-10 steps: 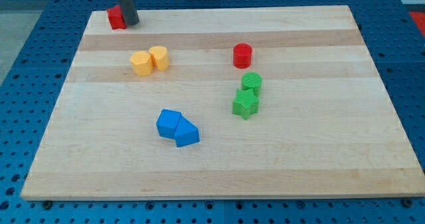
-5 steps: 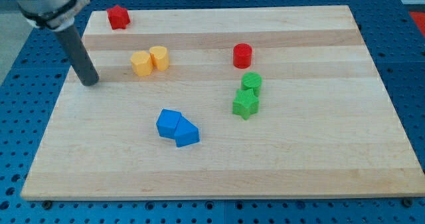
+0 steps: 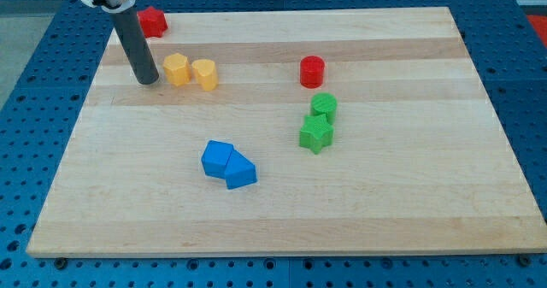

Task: Separate yellow hexagon from yellow heart

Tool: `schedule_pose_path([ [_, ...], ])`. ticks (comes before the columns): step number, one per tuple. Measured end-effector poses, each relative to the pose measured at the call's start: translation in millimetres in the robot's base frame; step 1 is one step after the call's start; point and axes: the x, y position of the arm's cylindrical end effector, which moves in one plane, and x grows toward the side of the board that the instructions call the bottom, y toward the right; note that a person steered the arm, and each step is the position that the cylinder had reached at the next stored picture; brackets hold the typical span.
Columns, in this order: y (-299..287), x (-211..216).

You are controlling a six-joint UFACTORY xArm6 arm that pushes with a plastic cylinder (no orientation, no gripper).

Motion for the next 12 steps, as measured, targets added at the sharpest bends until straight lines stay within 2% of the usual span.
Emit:
schedule_pose_path([
  [1, -13, 14],
  [2, 36, 10],
  [4, 105, -45],
  [5, 79, -25],
  [6, 10, 7],
  [7, -11, -2],
  [8, 11, -42],
  [10, 143, -103],
  [11, 131, -100],
  [12, 94, -74],
])
